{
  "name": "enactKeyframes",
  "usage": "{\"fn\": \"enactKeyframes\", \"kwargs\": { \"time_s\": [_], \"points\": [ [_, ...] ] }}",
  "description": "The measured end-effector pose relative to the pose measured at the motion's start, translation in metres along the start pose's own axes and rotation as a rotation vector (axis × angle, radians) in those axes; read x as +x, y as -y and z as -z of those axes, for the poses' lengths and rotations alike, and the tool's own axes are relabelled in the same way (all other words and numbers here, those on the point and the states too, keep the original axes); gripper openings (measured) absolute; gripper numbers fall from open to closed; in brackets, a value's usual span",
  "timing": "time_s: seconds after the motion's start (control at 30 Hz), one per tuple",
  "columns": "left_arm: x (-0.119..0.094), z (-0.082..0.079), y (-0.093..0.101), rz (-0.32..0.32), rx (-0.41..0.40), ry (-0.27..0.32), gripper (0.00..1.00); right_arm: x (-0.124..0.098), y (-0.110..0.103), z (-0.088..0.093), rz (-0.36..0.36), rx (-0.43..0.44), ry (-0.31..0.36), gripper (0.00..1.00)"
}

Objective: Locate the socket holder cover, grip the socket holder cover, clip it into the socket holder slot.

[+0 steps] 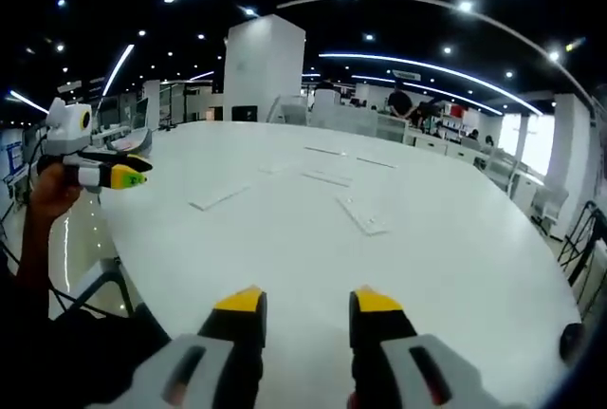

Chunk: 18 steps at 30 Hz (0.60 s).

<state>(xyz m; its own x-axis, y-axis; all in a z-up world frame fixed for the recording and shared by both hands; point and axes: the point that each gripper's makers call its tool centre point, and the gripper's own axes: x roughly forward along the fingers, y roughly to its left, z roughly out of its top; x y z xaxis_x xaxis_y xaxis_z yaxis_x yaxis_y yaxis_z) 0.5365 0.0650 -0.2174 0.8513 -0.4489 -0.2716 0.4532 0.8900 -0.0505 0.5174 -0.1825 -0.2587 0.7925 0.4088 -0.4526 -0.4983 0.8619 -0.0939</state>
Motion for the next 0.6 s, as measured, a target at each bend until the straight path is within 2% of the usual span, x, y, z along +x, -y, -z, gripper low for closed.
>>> {"fn": "enactKeyframes", "kwargs": {
  "time_s": [0.6],
  "points": [
    [0.0028, 0.0029, 0.0017, 0.003, 0.005, -0.014, 0.36, 0.0015, -0.0016, 0.0003, 0.001, 0.008, -0.006, 0.36]
  ]
}}
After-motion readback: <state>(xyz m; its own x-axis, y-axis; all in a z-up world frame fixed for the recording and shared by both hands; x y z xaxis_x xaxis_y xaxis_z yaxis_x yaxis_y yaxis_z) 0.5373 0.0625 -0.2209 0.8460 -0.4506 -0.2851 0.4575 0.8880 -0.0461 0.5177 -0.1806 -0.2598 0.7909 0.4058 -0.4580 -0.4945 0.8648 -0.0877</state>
